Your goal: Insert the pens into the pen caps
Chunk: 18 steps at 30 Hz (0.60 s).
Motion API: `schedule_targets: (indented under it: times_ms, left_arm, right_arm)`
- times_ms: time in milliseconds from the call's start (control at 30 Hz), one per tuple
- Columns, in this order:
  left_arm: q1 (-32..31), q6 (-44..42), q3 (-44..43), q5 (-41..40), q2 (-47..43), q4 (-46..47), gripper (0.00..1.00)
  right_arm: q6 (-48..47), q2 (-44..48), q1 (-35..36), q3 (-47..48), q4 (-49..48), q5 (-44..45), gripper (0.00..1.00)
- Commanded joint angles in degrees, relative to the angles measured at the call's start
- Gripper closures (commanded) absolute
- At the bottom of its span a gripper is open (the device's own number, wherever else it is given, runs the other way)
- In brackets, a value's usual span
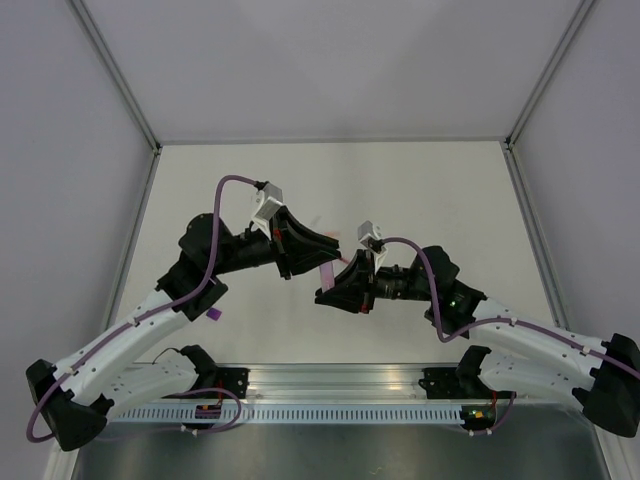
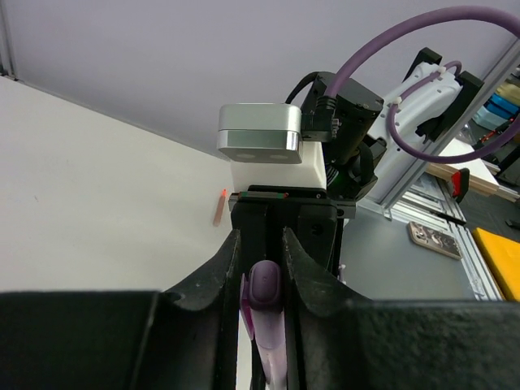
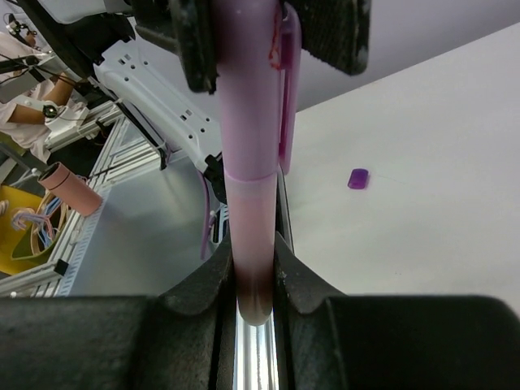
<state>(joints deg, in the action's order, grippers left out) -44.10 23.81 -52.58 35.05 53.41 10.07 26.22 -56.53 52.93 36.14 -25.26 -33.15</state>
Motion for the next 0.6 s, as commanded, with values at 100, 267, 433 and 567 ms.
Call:
schedule_targets:
  times_ms: [100, 267, 433, 567]
  left_arm:
    - [-0.5, 4.7, 5.4, 7.9, -0.4, 2.3, 0.98]
    - [-0.5, 6.4, 9.4, 10.1, 1.9, 8.3, 0.98]
    - [-0.6, 8.4, 11.4, 12.7, 4.4, 12.3, 0.98]
    - [-0.6, 8.1, 12.5, 13.3, 4.2, 13.5, 0.98]
  right_arm:
    - [-2.0, 6.2, -0.5, -0.2, -5.7, 11.8, 1.0]
    - [-4.0, 8.3, -0.5, 1.6, -4.0, 17.8, 1.0]
    - [-6.2, 8.4, -0.9, 4.9, -1.2, 22.0, 1.0]
    - [-6.7, 7.3, -2.3, 8.9, 0.6, 21.9, 1.0]
